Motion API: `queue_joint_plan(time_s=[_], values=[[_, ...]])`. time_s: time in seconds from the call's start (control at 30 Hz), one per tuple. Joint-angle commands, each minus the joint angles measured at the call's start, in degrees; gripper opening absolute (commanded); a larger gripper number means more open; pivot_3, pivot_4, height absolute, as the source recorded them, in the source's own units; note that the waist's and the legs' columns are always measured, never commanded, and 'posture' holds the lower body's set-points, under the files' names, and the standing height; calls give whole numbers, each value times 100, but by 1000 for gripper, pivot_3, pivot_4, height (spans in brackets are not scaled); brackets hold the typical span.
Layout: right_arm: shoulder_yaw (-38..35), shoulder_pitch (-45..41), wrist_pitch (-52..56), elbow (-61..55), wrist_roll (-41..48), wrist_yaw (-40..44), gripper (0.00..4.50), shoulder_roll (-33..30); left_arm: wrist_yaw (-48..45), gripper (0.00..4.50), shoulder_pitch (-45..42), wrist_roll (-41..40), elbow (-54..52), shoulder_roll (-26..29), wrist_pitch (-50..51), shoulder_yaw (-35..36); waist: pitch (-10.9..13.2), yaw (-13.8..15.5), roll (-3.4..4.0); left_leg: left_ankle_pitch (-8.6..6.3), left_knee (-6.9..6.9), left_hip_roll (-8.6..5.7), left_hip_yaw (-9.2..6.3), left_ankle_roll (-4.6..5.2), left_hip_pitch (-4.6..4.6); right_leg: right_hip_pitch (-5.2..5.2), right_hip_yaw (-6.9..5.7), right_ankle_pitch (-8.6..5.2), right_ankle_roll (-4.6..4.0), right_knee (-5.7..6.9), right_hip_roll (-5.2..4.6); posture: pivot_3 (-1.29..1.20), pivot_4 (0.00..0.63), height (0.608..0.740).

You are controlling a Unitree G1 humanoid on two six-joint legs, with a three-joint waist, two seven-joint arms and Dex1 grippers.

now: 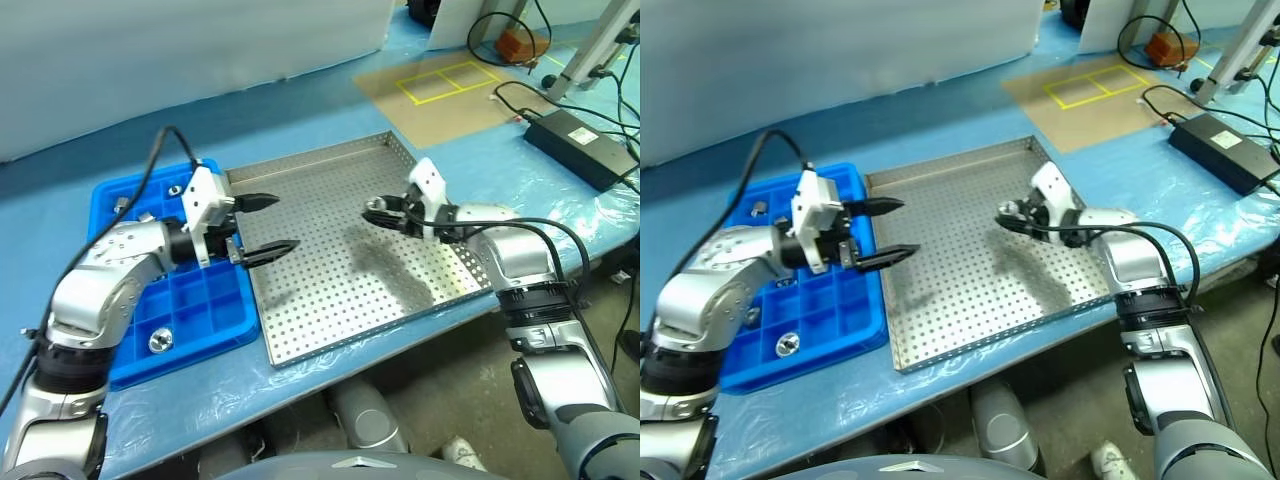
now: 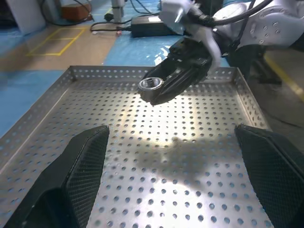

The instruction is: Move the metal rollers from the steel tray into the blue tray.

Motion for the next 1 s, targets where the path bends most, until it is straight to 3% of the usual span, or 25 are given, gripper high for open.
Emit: queue_joint_plan(time_s=[0.03,0.23,0.4,0.7,1.0], values=[[482,-393,13,-530,302,638,1627,223,531,4458,68,-61,-275,156,49,778,0,72,0,0,0,0,-3,0,0,4,-3,1,-2,0,0,-586,150,740],[1371,-887,-589,171,-16,1226,1627,942,1062,4458,702,-227,-820,244,320,1543,1,416,-2,1,0,-1,-7,-3,3,9,-3,15,-27,0,-5,-444,150,740],[1716,-1023,-1259,951,-393,1371,1627,1346,1448,4458,1300,-381,-1331,180,469,1899,4,913,-7,3,-10,6,-7,-6,-3,1,-4,16,-32,-1,-6,-349,150,740],[2025,-928,-1457,1268,-539,2236,1627,1310,1910,4458,1810,-651,-1829,77,548,2061,4,1711,-8,8,-16,7,10,-19,26,3,27,17,-34,19,-9,-308,150,740],[2122,-877,-1978,1867,-969,2108,1627,1361,1990,4458,1700,-712,-1760,146,512,1838,3,1902,-10,25,-19,-2,23,-47,47,-26,75,13,-29,77,-5,-323,150,740]])
